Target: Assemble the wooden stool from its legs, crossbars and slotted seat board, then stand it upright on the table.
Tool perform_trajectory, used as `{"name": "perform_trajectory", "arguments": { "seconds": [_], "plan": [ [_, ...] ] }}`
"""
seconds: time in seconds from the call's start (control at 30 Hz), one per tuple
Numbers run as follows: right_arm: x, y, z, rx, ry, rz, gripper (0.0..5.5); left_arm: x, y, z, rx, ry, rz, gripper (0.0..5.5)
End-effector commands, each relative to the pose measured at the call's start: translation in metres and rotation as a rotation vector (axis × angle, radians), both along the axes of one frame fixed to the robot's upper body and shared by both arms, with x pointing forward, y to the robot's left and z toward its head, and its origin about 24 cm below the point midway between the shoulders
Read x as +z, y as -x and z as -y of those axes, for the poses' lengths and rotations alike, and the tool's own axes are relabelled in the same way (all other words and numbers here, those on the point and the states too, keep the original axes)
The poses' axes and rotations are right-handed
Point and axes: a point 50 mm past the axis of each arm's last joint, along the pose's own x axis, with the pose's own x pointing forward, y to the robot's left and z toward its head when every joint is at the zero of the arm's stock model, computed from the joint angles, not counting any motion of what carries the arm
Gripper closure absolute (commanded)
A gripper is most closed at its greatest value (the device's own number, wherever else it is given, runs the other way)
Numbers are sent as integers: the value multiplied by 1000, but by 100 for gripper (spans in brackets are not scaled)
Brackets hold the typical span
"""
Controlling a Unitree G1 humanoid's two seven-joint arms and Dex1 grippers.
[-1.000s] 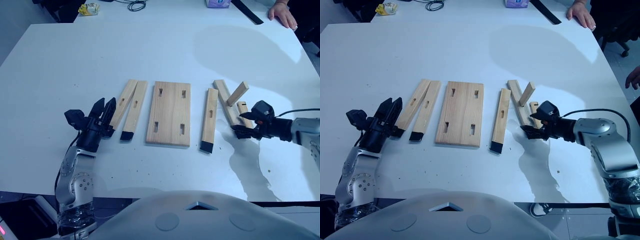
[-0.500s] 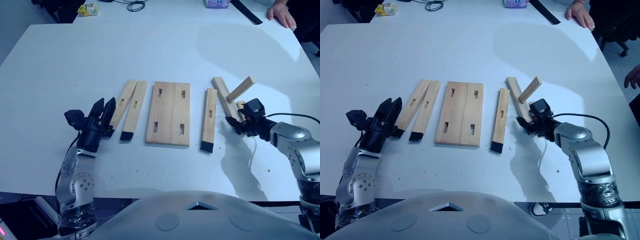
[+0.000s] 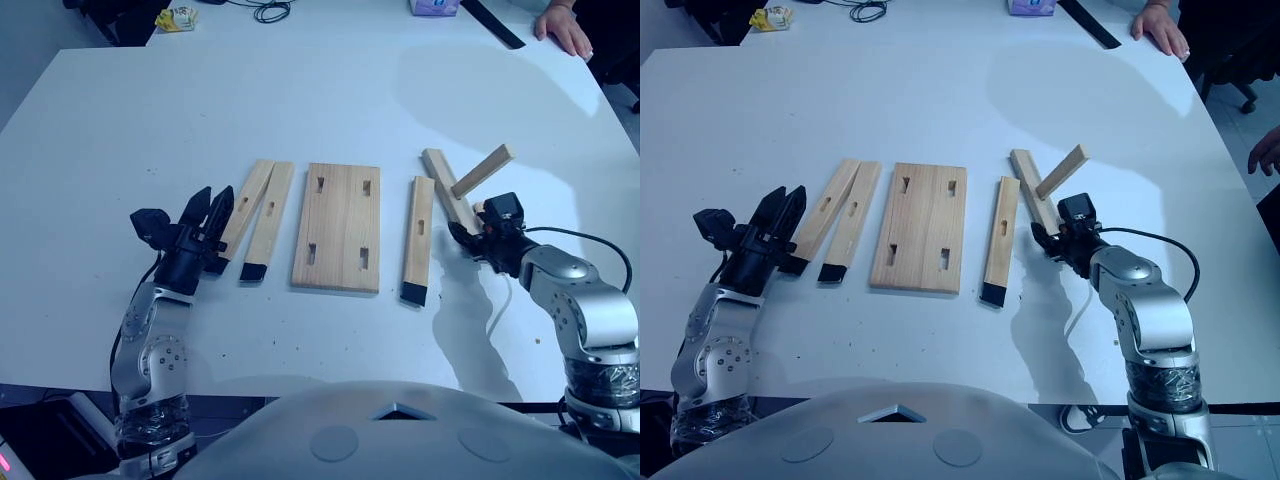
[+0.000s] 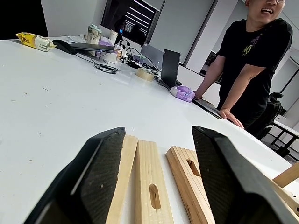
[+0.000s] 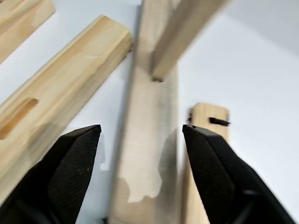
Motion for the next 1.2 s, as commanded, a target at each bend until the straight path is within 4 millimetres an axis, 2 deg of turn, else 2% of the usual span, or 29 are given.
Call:
{"name": "perform_trajectory", "arguments": {
  "seconds": [0.03,0.63,0.97,1.2],
  "plan": [
    [0,0,4,-2,10,25,228,-3,-2,2,1,6,-6,284],
    [-14,-18,9,76,58,-36,228,-13,8,17,73,58,6,284],
    [5,-25,9,156,103,-4,228,-19,17,23,109,79,-2,284],
    [-1,-17,6,151,94,-123,228,-19,20,26,123,88,-1,284]
  ]
}}
